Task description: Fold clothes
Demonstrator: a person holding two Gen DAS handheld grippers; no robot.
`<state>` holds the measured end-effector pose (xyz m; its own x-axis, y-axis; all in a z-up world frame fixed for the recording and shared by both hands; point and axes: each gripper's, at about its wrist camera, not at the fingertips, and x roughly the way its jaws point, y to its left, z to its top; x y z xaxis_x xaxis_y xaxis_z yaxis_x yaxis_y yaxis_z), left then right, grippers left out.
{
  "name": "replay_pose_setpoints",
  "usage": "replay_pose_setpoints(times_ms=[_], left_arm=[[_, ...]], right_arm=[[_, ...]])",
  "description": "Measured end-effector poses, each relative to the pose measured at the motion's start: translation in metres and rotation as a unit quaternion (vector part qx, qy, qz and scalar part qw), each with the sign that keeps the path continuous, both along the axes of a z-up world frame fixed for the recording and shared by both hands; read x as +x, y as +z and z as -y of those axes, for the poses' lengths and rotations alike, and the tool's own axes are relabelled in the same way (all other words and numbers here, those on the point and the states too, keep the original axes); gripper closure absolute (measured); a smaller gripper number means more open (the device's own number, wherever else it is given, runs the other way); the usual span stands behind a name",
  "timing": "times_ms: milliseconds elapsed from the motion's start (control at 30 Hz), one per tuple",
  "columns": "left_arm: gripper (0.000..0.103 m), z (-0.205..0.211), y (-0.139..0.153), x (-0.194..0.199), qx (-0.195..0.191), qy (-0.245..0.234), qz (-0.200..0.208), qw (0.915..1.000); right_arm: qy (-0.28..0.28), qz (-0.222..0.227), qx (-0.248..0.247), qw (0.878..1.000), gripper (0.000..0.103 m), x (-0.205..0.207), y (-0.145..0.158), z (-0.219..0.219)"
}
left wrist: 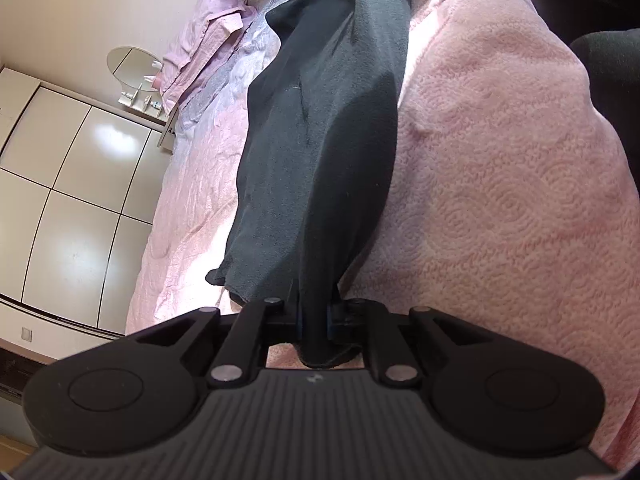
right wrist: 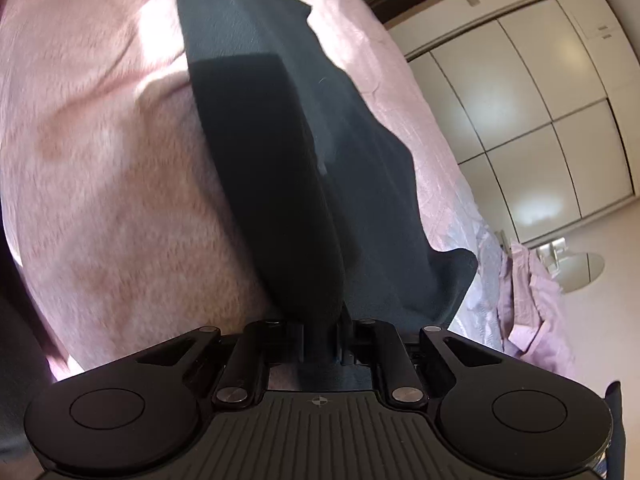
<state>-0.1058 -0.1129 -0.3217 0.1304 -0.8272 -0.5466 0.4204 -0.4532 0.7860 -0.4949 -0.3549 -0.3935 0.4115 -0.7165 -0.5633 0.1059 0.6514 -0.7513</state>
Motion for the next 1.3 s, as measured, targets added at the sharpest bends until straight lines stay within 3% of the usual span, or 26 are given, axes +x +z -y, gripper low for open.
replay_pose_setpoints(times_ms=[167,300,433,600,667,700,733,967,1100,1233,1267,1300], left_arm=[[0.096,-0.032,0.029,-0.021,0.004,-0.022,-0.034,0.9992],[0.096,-0.059,0.011,-0.048,0.035,-0.035,-0.026,0.9984],[0.096,-0.068,0.001,-0.052,0.033,-0.017,-0.027,0.999],[0.089,-0.085,0.013,-0.04,0.03,-0.001,-0.031,0.9991],[0.087,-0.091,0.016,-0.034,0.03,0.007,-0.029,0.9991],[0.087,-0.095,0.017,-0.03,0.029,0.012,-0.025,0.9992],[0.087,-0.099,0.017,-0.026,0.026,0.017,-0.022,0.9993],[0.078,-0.111,0.021,-0.003,0.0,0.041,-0.026,0.9988],[0.072,-0.108,0.019,0.007,-0.006,0.036,-0.024,0.9991],[0.059,-0.1,0.016,0.014,-0.008,0.024,-0.029,0.9993],[0.055,-0.097,0.015,0.016,-0.008,0.018,-0.028,0.9994],[0.052,-0.093,0.013,0.018,-0.008,0.011,-0.026,0.9996]], right_arm=[[-0.028,0.005,-0.006,1.0,0.099,-0.035,0.025,0.007],[-0.065,0.007,0.02,0.998,0.1,-0.072,0.017,0.002],[-0.086,-0.003,0.035,0.996,0.1,-0.086,-0.001,-0.004],[-0.09,0.01,0.002,0.996,0.095,-0.088,0.014,-0.026],[-0.078,0.041,0.002,0.996,0.065,-0.078,0.029,-0.043],[-0.062,0.057,0.002,0.996,0.033,-0.069,0.035,-0.053],[-0.043,0.071,0.002,0.997,0.024,-0.06,0.041,-0.064],[0.084,0.122,0.047,0.988,0.024,0.035,0.059,-0.126],[0.141,0.12,0.067,0.98,0.024,0.09,0.054,-0.153],[0.175,0.108,0.073,0.976,0.025,0.137,0.04,-0.18],[0.18,0.102,0.071,0.976,0.027,0.147,0.036,-0.184],[0.184,0.096,0.07,0.976,0.041,0.158,0.032,-0.188]])
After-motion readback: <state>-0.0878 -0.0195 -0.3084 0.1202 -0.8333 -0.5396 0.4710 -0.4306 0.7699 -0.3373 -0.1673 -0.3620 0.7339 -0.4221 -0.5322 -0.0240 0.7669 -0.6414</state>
